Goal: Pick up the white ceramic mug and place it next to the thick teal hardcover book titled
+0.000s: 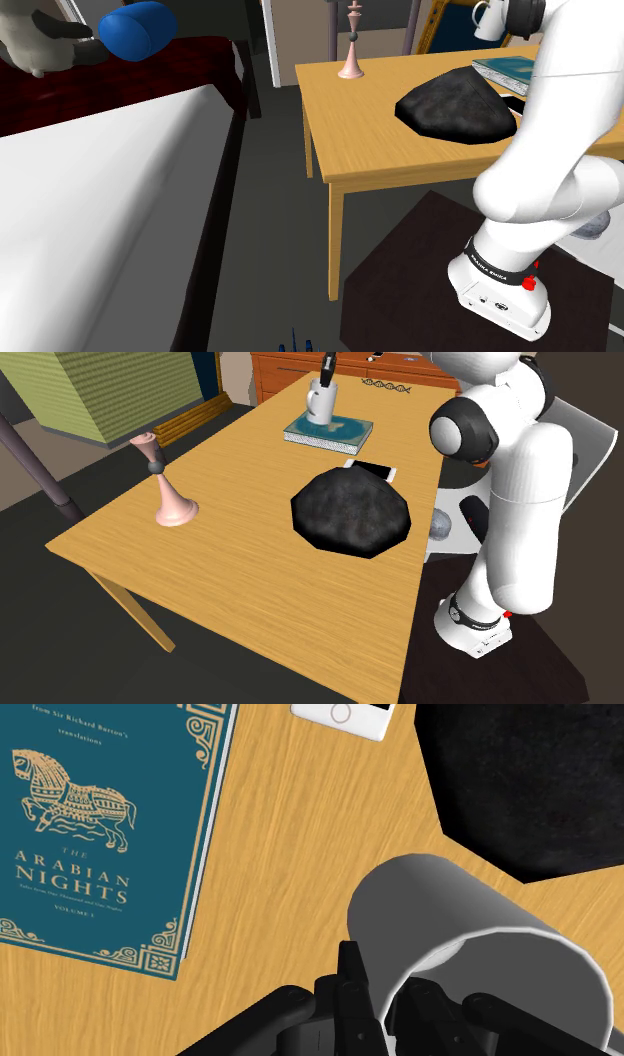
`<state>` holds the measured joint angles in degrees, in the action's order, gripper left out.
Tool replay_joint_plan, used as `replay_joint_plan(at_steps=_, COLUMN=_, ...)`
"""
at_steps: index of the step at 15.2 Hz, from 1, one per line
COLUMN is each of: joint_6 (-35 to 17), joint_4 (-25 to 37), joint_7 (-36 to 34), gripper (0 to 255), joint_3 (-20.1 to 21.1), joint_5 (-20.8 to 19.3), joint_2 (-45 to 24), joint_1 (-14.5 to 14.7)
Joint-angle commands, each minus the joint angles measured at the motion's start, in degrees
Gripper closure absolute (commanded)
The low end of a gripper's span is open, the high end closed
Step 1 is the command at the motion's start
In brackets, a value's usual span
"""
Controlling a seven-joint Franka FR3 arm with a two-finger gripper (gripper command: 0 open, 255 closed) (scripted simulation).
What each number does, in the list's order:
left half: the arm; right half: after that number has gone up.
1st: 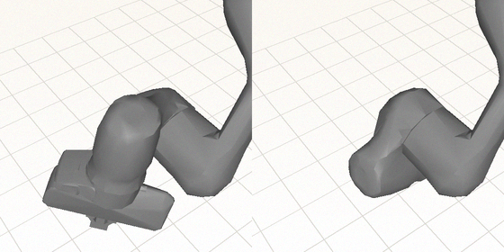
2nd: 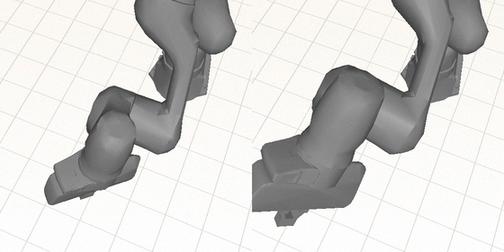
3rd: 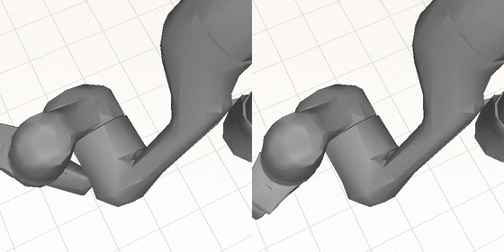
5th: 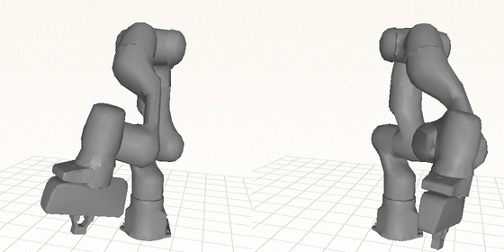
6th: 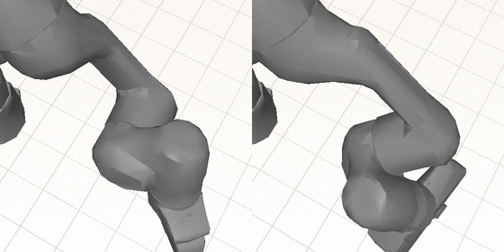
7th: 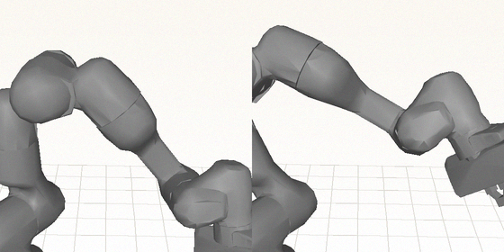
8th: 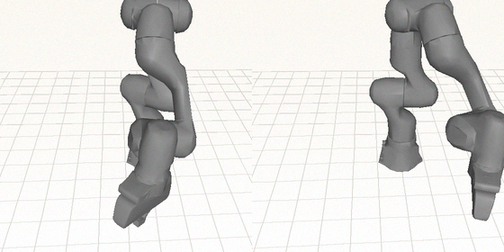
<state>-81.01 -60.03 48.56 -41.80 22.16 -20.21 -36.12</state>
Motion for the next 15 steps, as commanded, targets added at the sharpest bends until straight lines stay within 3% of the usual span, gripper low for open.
replay_joint_plan(at_steps=1, joint_6=-1.13, joint_4=-0.94, joint_7=0.73, gripper=255, joint_3=0.02, joint_5=0.24, joint_2=-0.38, joint_1=-0.26)
replay_joint_plan(at_steps=15, joint_6=-15.23, joint_4=-20.12, joint_7=1.32, gripper=255, joint_3=-0.28, joint_5=-4.14, joint_2=5.65, joint_1=5.84)
